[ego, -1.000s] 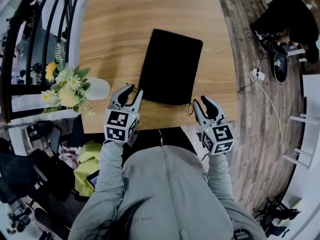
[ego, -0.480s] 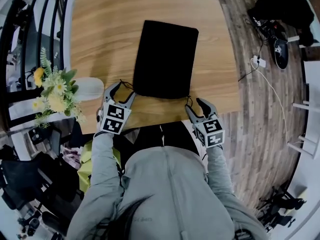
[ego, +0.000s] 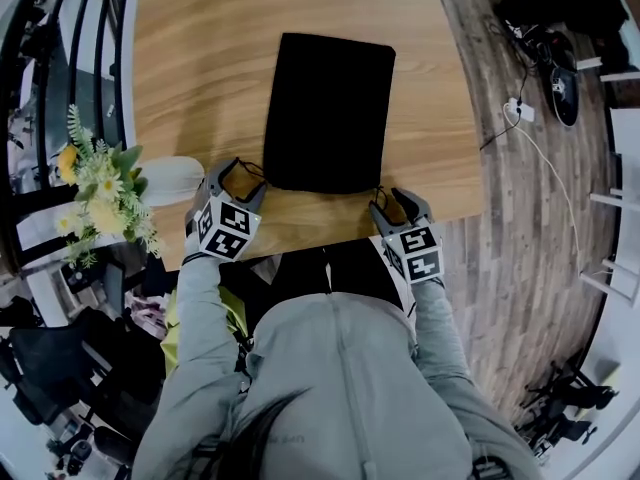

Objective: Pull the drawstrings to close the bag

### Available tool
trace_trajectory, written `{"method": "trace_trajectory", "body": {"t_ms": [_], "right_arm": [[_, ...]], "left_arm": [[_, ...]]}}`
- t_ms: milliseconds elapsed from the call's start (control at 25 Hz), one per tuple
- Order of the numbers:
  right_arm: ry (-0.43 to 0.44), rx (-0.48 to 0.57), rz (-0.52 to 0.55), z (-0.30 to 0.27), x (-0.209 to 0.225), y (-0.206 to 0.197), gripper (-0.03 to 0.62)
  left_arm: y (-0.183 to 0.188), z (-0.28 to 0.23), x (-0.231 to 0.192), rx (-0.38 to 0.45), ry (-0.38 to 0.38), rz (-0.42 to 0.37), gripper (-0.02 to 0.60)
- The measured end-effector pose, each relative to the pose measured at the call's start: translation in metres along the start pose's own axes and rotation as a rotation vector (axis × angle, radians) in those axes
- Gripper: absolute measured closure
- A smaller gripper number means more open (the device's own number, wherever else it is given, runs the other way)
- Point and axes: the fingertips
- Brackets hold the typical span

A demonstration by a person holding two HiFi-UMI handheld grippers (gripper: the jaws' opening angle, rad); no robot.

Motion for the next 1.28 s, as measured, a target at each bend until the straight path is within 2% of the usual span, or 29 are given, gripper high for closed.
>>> {"method": "trace_trajectory", "body": {"t_ms": [120,280,400,600,720,960,1080,1160,1280], "right_arm": [[-0.007,-0.025,0.023,-0.006,0.002,-0.005,0.399],[-0.014,-0.059,0.141,-0.008,0.003,-0.005,0.412],[-0.009,-0.079,0.139,-0.008,0.0,-0.005,0.436],[-0.017,-0.086,0.106,-0.006,0.003,-0.006,0.452],[-0.025,-0.101,0.114,-0.003,0.008,-0.008,0.516],[-0.032,-0.112,0.128,0.002,0.015,-0.012,0.564],[-0.029,-0.113,0.117,0.002,0.018,-0.013,0.569],[-0.032,-0.112,0.113,0.003,0.019,-0.013,0.571],[-0.051,-0.102,0.115,0.004,0.021,-0.012,0.571]], "left_arm": [[0.001,-0.001,0.002,0.009,-0.034,-0.035,0.281],[0.005,-0.004,0.006,-0.006,-0.083,-0.124,0.281],[0.006,-0.006,0.008,-0.018,-0.129,-0.163,0.283],[0.004,-0.008,0.018,-0.04,-0.27,-0.103,0.359],[0.003,-0.008,0.018,-0.036,-0.298,-0.049,0.363],[0.003,-0.008,0.021,-0.052,-0.321,-0.036,0.378],[0.004,-0.007,0.028,-0.036,-0.304,-0.013,0.465],[0.004,-0.007,0.031,-0.005,-0.257,0.032,0.549],[0.006,-0.005,0.03,0.012,-0.19,0.096,0.552]]}}
Point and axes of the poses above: the fingertips, and each gripper's own axes: z backward along the fingers, x to its right, y out of its top, and after that the axes turned 14 degrees about x, right-handed
